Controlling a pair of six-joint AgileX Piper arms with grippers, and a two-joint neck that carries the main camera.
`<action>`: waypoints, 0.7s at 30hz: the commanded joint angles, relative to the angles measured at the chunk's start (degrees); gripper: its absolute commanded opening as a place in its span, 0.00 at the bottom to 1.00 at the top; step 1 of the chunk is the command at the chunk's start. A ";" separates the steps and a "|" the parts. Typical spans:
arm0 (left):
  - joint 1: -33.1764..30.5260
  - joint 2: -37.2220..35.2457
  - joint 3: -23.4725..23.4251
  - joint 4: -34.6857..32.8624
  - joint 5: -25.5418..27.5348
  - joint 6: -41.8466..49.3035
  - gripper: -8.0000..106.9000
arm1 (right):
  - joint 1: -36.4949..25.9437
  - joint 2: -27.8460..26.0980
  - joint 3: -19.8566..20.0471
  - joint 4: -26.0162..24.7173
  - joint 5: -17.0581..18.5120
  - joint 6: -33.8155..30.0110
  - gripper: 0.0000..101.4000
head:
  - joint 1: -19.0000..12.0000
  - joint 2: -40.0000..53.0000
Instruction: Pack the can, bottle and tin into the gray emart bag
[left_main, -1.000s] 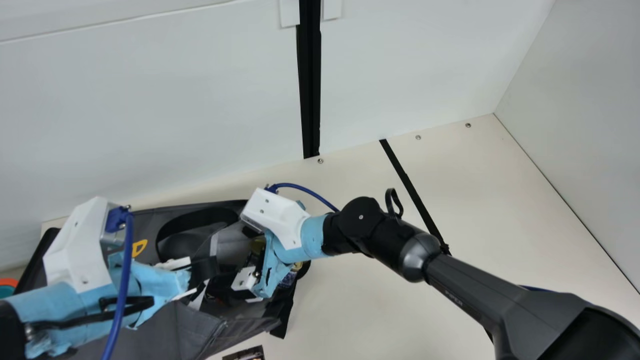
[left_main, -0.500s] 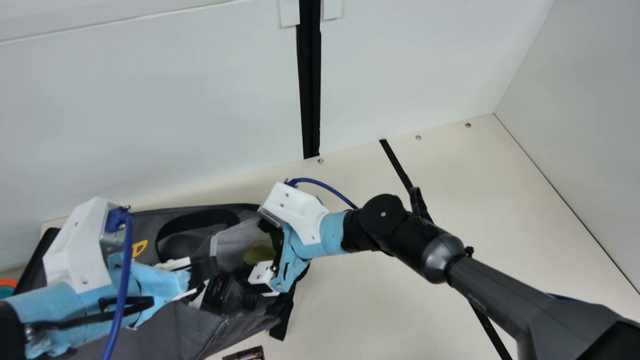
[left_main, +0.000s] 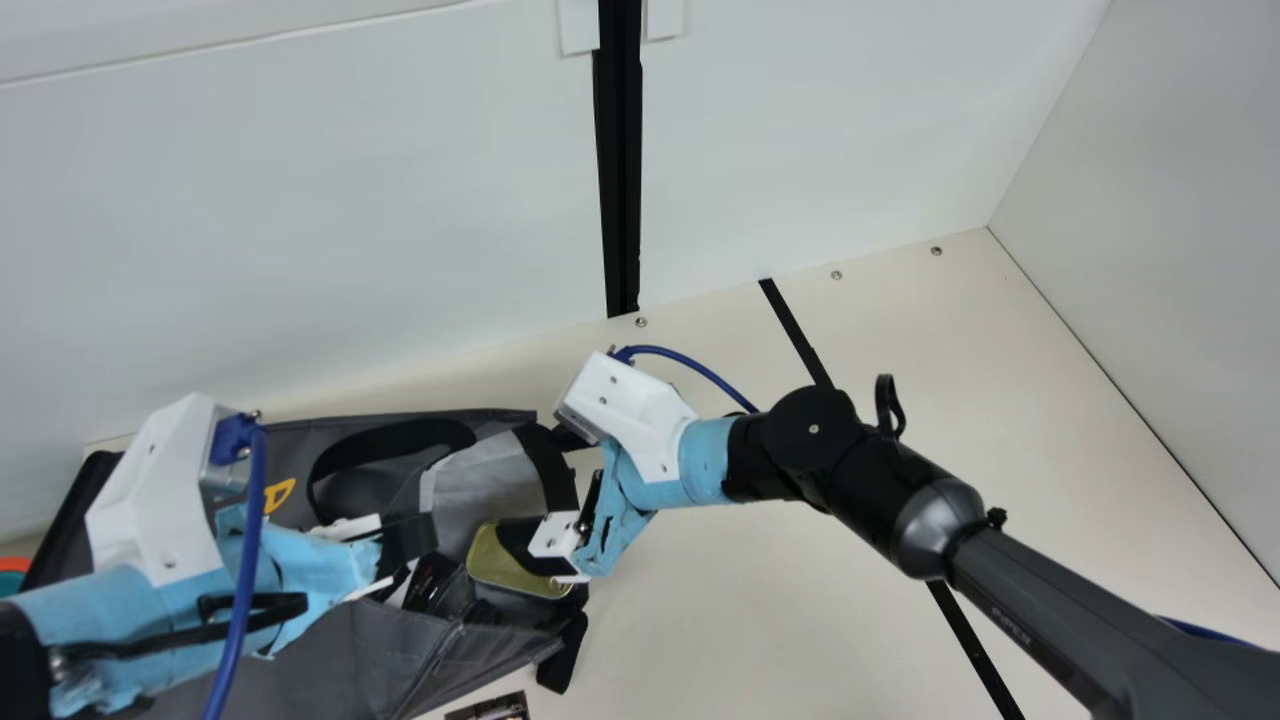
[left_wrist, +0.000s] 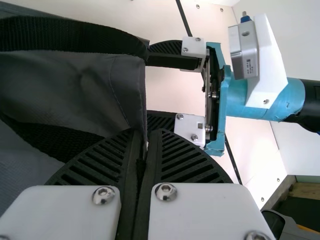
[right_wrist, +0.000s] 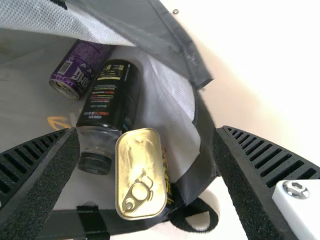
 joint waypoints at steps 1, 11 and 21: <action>0.00 0.00 0.00 0.00 0.00 0.00 0.16 | -0.40 -0.61 0.43 -0.33 0.14 0.17 0.90 | -1.30 -0.05; 0.00 0.00 0.00 0.00 0.00 0.00 0.16 | -2.88 -4.63 2.98 -1.88 0.64 1.27 0.90 | -1.30 -0.05; 0.00 0.00 0.00 0.00 0.00 0.00 0.16 | -6.01 -8.68 4.80 -4.15 1.66 2.83 0.90 | -1.30 -0.05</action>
